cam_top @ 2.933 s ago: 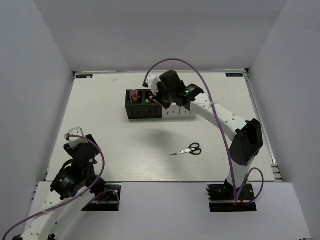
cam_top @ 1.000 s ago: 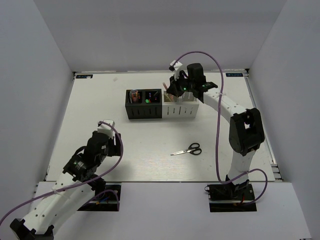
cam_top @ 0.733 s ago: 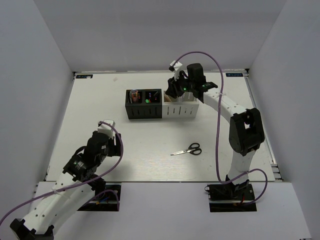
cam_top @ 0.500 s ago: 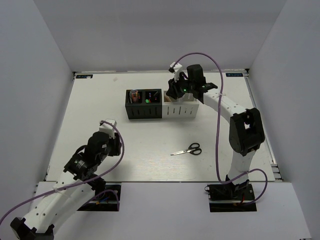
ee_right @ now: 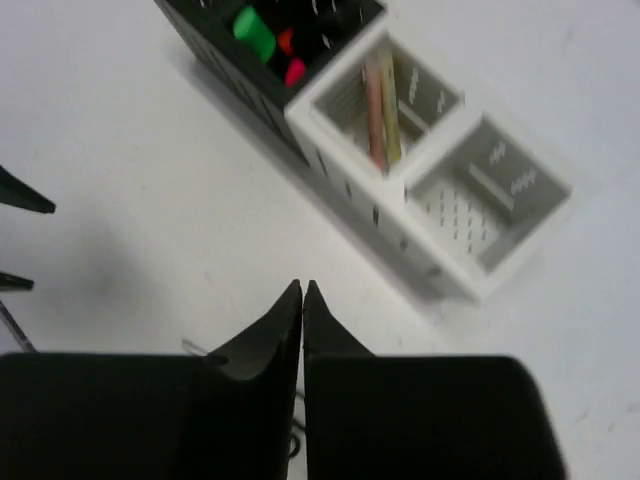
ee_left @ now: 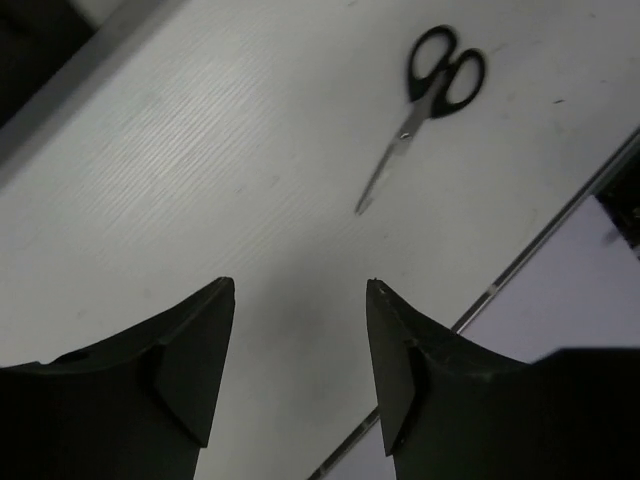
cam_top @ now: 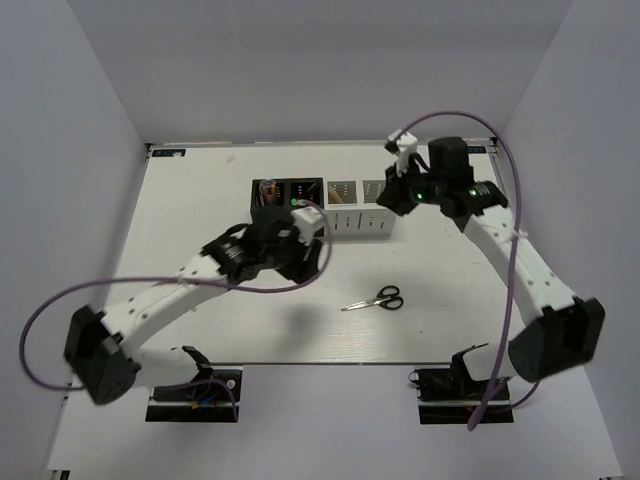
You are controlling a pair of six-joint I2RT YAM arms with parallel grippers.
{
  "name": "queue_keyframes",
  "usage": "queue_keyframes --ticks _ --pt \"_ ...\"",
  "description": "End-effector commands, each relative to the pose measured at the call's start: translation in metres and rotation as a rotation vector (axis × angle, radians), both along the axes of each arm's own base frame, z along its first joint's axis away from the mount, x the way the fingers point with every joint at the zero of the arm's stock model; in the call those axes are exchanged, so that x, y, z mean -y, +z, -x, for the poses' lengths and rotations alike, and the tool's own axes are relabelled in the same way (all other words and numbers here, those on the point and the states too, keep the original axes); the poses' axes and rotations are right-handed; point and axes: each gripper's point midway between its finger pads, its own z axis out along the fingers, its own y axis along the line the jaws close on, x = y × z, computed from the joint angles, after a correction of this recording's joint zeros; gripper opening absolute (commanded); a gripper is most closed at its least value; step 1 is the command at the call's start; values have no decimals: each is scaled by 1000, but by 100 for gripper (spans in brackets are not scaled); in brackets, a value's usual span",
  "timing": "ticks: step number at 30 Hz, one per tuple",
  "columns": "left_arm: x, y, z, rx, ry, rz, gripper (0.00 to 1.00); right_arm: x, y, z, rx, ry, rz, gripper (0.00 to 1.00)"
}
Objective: Sort the stationery into containers
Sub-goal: Place the pen in the storage box, then pick up the scissors from the center of the board.
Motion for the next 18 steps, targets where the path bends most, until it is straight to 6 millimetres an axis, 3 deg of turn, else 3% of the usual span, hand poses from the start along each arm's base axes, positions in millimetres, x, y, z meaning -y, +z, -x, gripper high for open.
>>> queue_keyframes --ticks 1,2,3,4,5,6,7,8,10,12,13,15,18 --pt "67 5 5 7 -210 -42 67 46 -60 59 -228 -82 133 0" --pt "79 2 7 6 -240 -57 67 54 -66 62 -237 -104 148 0" --pt "91 11 4 16 -256 -46 67 64 -70 72 -233 -129 162 11" --pt "105 -8 -4 -18 -264 -82 67 71 -84 84 -281 -137 189 44" --pt "120 -2 -3 -24 -289 -50 61 79 -90 88 -301 -157 197 77" --pt "128 -3 -4 -32 -293 -38 54 84 -96 97 -318 -165 201 77" --pt "136 -19 -7 -68 -301 -53 32 88 -110 107 -362 -173 213 67" --pt "152 -17 -10 -83 -313 -26 23 97 -111 107 -353 -212 209 1" --pt "165 -33 -13 -106 -312 -38 15 107 -134 119 -387 -269 207 0" --pt "179 -46 -22 -97 -299 -66 16 121 -147 119 -365 -328 236 0" --pt "186 -42 -27 -76 -295 -57 29 126 -144 117 -346 -352 235 4" --pt "194 -59 -32 -78 -274 -84 35 138 -147 115 -344 -397 259 31" --pt "205 -73 -40 -78 -237 -74 42 136 -147 118 -349 -392 233 29"
